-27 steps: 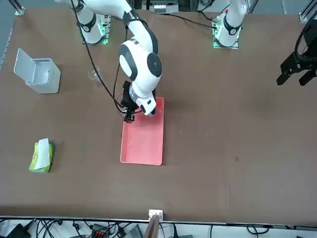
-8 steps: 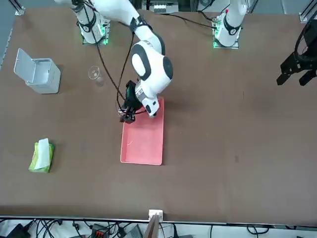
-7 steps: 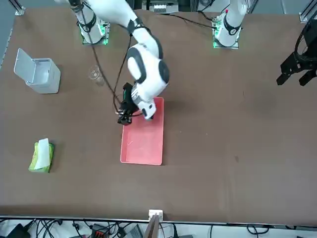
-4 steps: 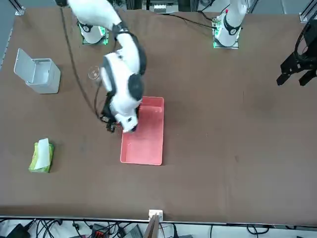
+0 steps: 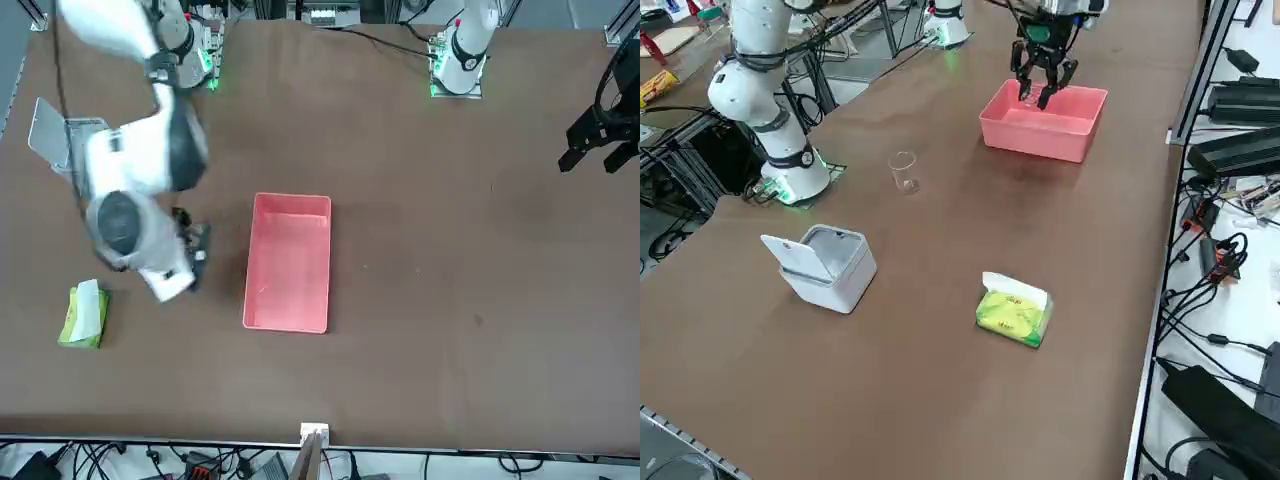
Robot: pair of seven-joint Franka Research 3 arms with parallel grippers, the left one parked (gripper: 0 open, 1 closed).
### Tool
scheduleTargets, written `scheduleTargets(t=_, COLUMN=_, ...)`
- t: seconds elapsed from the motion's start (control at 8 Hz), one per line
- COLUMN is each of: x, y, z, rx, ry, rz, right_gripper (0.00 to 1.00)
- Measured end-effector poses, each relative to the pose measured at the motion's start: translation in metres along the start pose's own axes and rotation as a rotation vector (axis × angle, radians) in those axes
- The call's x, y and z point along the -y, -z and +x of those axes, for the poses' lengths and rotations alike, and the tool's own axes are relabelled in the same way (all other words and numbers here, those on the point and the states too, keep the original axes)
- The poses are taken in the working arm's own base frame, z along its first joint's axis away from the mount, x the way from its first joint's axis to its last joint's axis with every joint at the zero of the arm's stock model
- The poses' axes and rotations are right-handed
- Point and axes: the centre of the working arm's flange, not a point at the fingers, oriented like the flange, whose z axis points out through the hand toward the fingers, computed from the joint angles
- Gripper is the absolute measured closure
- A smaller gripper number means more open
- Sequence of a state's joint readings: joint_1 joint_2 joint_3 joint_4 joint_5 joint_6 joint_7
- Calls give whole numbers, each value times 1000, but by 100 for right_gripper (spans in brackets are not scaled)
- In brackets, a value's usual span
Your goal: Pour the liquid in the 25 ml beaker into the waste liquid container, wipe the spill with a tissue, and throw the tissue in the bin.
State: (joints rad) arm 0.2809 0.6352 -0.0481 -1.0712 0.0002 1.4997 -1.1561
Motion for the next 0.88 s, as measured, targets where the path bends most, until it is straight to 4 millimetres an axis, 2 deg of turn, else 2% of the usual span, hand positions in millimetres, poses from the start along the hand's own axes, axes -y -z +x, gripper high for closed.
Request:
scheduleTargets(t=0.25, x=-25, y=0, z=-64, rx=-179, ry=54, rz=53, right_gripper=53)
scheduleTargets(t=0.5, x=-46, y=-10, z=-130, rx=-340, ry=124, rz=71, right_gripper=53)
scheduleTargets(t=0.62, x=-53, y=-20, z=-149, rx=-409, ry=162, rz=77, right_gripper=53)
scheduleTargets(t=0.88, x=-67, y=-51, z=-163, rx=-572, ry=235, rz=98, right_gripper=53)
